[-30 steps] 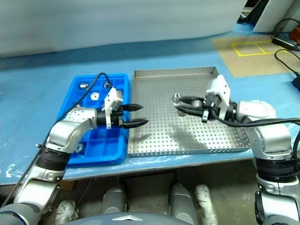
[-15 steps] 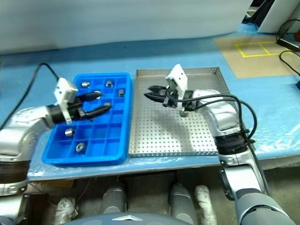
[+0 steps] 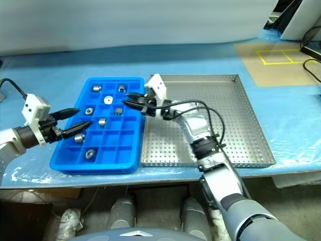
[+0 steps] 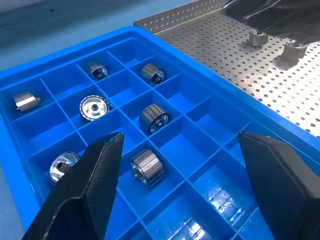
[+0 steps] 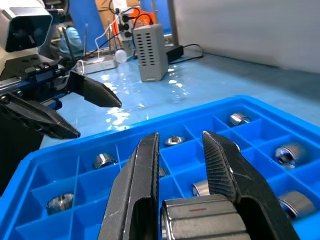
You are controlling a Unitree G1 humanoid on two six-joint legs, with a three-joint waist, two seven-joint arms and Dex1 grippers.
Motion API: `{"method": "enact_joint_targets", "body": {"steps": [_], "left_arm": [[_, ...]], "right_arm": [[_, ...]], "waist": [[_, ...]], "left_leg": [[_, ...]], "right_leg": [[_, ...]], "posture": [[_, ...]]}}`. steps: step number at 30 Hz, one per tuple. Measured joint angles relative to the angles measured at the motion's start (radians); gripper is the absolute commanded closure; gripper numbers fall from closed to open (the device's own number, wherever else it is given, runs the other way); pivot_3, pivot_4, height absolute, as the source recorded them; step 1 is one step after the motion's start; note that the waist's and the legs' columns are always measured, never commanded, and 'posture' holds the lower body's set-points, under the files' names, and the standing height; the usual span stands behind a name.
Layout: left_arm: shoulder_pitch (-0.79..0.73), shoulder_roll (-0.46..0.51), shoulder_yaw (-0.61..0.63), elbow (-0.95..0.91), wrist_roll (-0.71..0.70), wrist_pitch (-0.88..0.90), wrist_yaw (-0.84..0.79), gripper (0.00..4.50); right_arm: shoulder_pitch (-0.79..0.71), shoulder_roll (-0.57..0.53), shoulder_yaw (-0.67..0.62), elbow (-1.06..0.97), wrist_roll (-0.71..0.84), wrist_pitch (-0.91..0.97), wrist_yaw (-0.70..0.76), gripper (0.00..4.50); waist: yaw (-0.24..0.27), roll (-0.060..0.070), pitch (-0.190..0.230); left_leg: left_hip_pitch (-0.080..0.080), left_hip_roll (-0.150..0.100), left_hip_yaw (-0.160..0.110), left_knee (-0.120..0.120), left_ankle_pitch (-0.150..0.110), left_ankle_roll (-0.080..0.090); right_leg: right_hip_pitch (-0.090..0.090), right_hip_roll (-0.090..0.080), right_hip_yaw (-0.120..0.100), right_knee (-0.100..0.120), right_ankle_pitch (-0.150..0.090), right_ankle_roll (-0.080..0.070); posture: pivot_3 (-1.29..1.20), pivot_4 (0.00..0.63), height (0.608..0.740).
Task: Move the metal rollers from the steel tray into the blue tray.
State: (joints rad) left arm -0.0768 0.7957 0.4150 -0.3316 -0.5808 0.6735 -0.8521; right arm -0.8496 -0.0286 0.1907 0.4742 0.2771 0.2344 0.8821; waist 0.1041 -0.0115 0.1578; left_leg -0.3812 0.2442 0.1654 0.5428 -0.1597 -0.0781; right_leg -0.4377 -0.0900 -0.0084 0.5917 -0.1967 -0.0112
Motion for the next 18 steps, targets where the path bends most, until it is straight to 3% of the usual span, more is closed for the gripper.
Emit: {"method": "enact_joint_targets", "body": {"steps": [6,14,18], "left_arm": [[0.004,-0.018,-0.016,-0.022,-0.017,0.004,0.029,0.64],[0.004,-0.036,-0.058,-0.031,-0.027,0.005,0.058,0.64],[0.0,-0.038,-0.073,-0.031,-0.029,0.006,0.062,0.64]], "right_arm": [[-0.048,0.106,-0.004,0.223,-0.041,-0.108,-0.015,3.52],[-0.036,0.142,0.02,0.314,-0.102,-0.159,0.014,3.52],[-0.039,0.143,0.009,0.362,-0.12,-0.228,-0.016,2.25]], "waist": [[0.001,0.0,0.0],[0.002,0.0,0.0],[0.002,-0.001,0.0]], "left_leg": [[-0.002,0.0,-0.005,0.0,0.001,-0.001],[-0.004,0.0,-0.014,0.001,0.001,-0.002],[-0.003,0.0,-0.014,0.004,0.001,-0.002]], "right_leg": [[0.001,0.0,-0.002,0.001,0.0,0.0],[0.004,0.0,-0.014,0.002,0.0,0.0],[0.005,-0.001,-0.014,0.006,-0.001,-0.001]], "posture": [[0.26,0.15,0.74],[0.25,0.15,0.74],[0.24,0.15,0.74]]}}
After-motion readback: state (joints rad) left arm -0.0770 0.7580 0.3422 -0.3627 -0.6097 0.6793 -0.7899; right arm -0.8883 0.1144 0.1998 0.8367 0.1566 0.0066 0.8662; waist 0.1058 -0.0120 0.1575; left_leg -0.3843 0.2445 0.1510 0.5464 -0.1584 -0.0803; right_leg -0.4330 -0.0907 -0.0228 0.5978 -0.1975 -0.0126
